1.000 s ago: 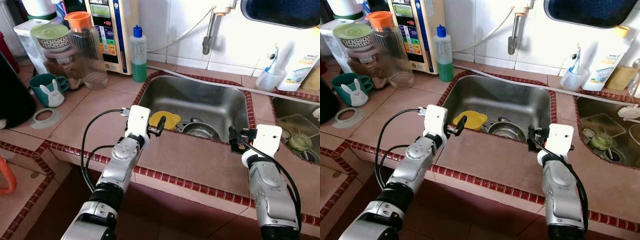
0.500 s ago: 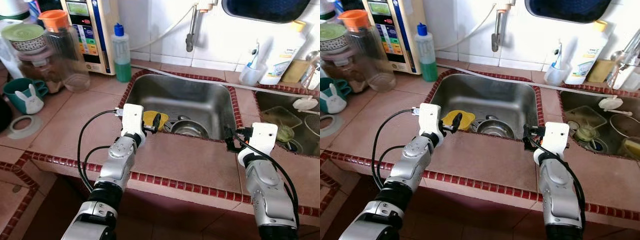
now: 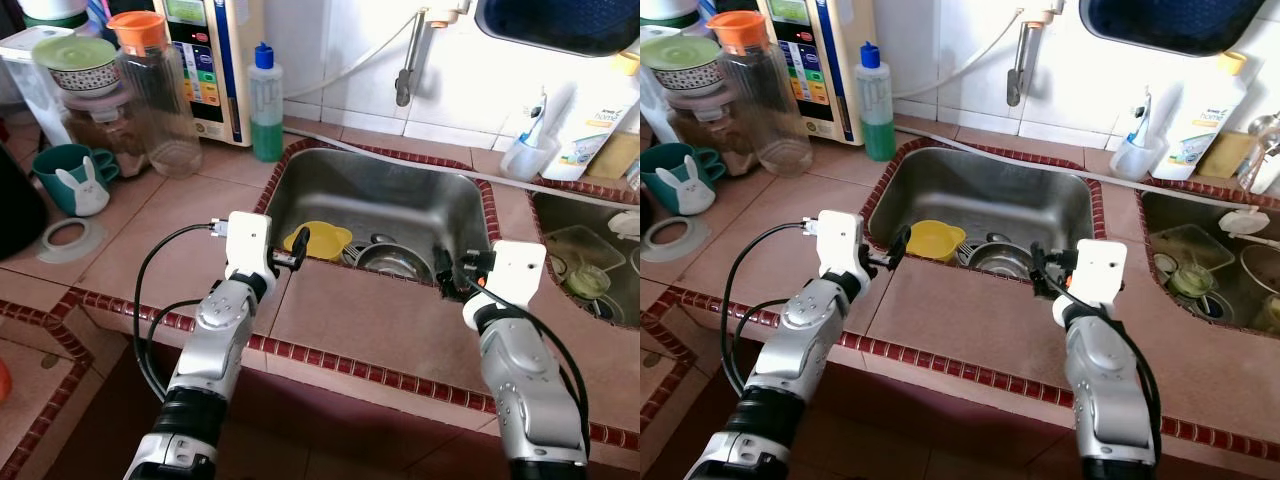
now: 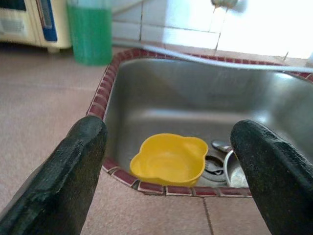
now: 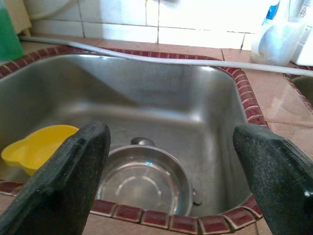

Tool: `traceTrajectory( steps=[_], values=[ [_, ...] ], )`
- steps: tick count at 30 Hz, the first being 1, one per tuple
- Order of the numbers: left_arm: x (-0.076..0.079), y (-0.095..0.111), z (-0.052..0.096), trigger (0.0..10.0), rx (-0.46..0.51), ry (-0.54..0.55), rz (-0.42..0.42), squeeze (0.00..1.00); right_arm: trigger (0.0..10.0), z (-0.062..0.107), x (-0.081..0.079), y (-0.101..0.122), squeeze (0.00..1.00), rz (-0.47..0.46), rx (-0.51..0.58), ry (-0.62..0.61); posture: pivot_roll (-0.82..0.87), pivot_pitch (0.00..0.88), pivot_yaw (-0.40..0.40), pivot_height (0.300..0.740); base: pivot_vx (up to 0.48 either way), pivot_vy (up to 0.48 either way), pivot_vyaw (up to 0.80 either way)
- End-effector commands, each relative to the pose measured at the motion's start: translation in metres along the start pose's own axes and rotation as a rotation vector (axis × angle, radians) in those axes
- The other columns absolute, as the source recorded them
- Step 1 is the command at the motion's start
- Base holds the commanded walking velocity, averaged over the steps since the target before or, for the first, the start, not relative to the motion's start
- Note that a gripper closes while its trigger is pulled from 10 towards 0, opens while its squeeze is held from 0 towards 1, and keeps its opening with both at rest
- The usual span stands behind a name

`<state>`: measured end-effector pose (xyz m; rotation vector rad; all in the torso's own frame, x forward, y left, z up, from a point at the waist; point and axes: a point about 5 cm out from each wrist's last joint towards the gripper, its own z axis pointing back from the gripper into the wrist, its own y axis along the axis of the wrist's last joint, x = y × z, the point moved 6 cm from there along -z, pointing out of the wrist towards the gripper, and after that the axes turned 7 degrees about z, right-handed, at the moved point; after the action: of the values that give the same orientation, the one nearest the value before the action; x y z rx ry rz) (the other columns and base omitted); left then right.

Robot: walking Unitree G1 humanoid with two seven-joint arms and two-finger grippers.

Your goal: Kitchen organization

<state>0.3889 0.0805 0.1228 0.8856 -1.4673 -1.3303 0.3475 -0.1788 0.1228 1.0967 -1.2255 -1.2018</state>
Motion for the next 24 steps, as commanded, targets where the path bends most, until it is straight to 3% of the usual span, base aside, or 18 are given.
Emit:
traceTrajectory(
  steps=[1,20,24],
  values=[
    [0.005,0.004,0.001,10.0,0.006,-0.019,-0.003,0.00,10.0,0.002,0.000,0.006,0.00,0.002,0.015,-0.007,0.10,0.000,-0.041,0.740,0.000,0.000,0.00],
    [0.012,0.009,0.010,10.0,-0.004,-0.061,-0.012,0.00,10.0,0.003,-0.006,0.009,0.00,-0.010,0.018,-0.001,0.12,0.000,-0.031,0.740,0.000,0.000,0.00],
    [0.020,0.026,0.011,10.0,0.056,-0.093,-0.052,0.00,10.0,0.008,-0.001,0.033,0.00,0.004,0.124,-0.014,0.12,0.000,-0.029,0.740,0.000,0.000,0.00]
  ],
)
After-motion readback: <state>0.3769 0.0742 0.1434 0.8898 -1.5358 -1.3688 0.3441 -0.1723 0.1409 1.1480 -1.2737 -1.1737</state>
